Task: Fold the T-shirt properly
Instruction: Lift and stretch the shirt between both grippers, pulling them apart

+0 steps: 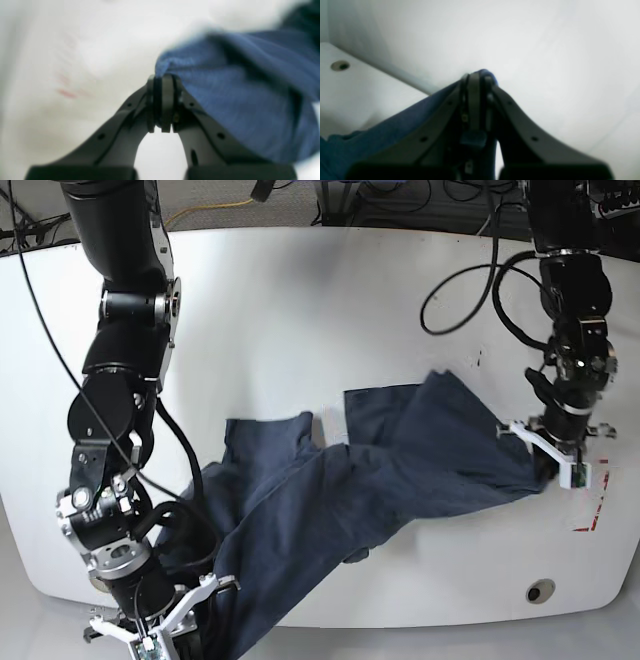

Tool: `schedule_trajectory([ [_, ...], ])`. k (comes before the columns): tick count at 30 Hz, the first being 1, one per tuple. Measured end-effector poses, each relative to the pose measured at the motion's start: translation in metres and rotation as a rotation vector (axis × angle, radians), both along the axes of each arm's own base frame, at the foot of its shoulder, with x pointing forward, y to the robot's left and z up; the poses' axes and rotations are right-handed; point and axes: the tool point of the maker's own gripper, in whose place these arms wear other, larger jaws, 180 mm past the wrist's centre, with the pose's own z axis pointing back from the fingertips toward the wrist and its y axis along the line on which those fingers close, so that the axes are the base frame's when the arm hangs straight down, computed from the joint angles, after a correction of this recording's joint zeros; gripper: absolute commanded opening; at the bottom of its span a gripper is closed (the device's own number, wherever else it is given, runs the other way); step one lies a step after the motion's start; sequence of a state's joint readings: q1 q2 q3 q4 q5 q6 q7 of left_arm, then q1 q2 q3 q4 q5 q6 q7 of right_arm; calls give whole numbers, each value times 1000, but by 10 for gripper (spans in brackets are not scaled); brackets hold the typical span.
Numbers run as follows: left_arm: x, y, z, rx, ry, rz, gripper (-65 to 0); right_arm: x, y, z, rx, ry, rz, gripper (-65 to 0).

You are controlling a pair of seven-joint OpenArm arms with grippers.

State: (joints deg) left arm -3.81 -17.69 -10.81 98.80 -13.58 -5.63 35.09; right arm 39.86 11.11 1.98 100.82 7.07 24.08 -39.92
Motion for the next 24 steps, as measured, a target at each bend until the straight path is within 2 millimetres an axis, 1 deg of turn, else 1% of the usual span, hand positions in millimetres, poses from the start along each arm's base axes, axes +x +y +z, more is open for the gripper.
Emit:
schedule_trajectory([
  [3,12,24,38,18,-77,55,-650,11,-5,20,-3,-14,-9,-650],
  [5,17,35,55,26,-97,77,-650,16,-10,31,-6,-22,-19,-650],
  [6,21,42,70,30,-131,89,-650,19,-14,40,-5,-32,-26,-650],
  [8,26,55,94,38,-169,116,-650,24,-18,54,1,-45,-38,-650],
  [10,29,67,120,39,-233,145,-650,24,-25,68,8,-73,-42,-650],
  [12,27,77,133,41,-264,171,-650,23,-33,77,10,-91,-60,-650],
  [14,22,88,141,54,-282,206,-650,22,-45,79,9,-88,-89,-650],
  [16,20,92,141,63,-269,208,-650,22,-57,69,18,-60,-113,-650],
  [17,19,92,141,68,-263,205,-650,22,-66,62,39,-49,-131,-650],
  [18,18,92,137,71,-255,205,-650,21,-74,51,46,-26,-152,-650],
  [20,14,92,127,74,-233,199,-650,19,-81,24,47,22,-161,-650],
  [21,10,90,117,80,-213,191,-650,17,-83,5,38,58,-162,-650],
  [22,7,90,108,78,-191,191,-650,15,-86,-10,41,91,-167,-650],
  [24,-2,87,81,75,-122,185,-650,9,-94,-47,47,166,-183,-650],
])
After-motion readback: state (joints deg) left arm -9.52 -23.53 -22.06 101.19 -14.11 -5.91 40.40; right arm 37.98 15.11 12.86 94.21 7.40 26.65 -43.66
